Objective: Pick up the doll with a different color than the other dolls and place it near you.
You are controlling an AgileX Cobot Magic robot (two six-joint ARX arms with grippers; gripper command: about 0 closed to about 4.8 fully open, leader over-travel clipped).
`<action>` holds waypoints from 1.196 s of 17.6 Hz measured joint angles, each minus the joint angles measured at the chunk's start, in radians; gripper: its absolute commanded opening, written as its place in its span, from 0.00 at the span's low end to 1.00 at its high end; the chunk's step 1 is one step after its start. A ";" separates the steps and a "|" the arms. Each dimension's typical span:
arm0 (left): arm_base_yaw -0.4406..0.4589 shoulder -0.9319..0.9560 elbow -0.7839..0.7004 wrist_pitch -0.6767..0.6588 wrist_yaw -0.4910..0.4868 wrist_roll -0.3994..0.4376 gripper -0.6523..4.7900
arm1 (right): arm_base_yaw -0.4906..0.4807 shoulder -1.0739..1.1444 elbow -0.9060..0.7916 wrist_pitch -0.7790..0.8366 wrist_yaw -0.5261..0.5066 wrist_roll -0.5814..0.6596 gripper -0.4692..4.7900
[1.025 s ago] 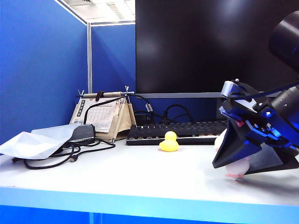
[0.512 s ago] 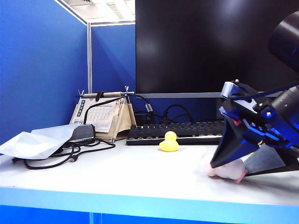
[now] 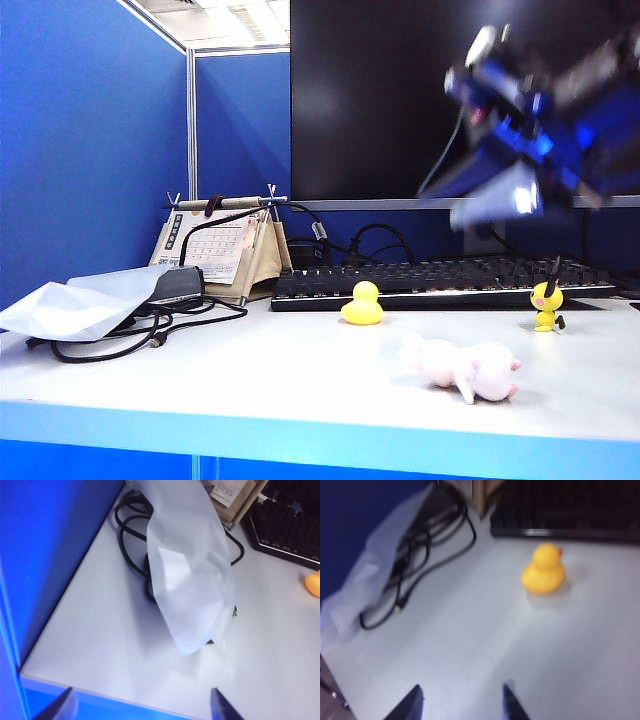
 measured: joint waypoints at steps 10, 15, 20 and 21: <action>0.000 0.000 0.000 0.000 0.000 0.000 0.76 | 0.000 -0.280 -0.121 -0.268 0.120 -0.023 0.36; 0.000 0.000 0.000 0.000 0.000 0.000 0.76 | 0.000 -0.759 -0.234 -0.565 0.195 0.013 0.36; -0.001 0.000 0.000 0.003 0.002 0.000 0.76 | -0.003 -1.169 -0.344 -0.738 0.311 0.124 0.37; 0.000 -0.014 0.000 -0.010 0.000 0.000 0.76 | -0.003 -1.129 -0.360 -0.737 0.319 0.130 0.37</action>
